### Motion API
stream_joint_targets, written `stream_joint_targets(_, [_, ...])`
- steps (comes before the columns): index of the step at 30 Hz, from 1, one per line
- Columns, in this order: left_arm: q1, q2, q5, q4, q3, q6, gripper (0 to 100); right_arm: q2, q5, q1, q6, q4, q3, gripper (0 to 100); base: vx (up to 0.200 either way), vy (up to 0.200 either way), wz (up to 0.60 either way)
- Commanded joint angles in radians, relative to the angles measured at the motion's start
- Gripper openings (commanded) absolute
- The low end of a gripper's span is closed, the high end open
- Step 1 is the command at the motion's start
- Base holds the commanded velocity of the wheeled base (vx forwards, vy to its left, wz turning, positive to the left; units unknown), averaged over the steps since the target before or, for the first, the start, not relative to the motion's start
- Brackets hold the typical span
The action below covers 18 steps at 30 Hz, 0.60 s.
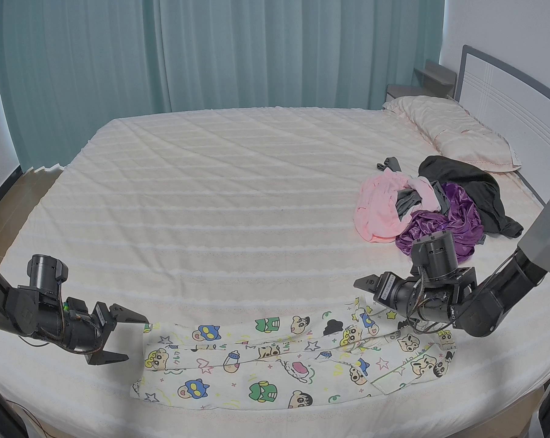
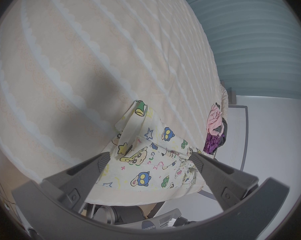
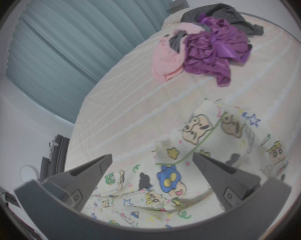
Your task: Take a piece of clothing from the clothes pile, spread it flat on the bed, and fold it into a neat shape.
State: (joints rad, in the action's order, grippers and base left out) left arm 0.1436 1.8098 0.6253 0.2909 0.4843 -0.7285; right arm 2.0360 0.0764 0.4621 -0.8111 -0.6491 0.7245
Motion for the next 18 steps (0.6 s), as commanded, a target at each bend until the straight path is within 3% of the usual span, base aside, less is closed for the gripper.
stream_joint_targets(1, [-0.024, -0.010, -0.007, 0.001, -0.001, -0.005, 100, -0.036, 0.002, -0.030, 0.004, -0.003, -0.034, 100, 0.000, 0.000, 0.00])
stream_joint_targets(7, [-0.121, -0.015, -0.147, 0.001, 0.022, -0.028, 100, -0.028, 0.002, -0.031, 0.046, 0.008, -0.050, 100, 0.000, 0.000, 0.00])
stream_joint_targets(11, [-0.188, 0.020, -0.289, 0.001, 0.076, -0.074, 100, -0.020, 0.008, -0.033, 0.156, 0.028, -0.011, 100, 0.000, 0.000, 0.00])
stream_joint_targets(18, [-0.246, 0.071, -0.320, 0.001, 0.103, -0.069, 100, 0.032, 0.043, -0.020, 0.193, 0.040, 0.000, 100, 0.000, 0.000, 0.00])
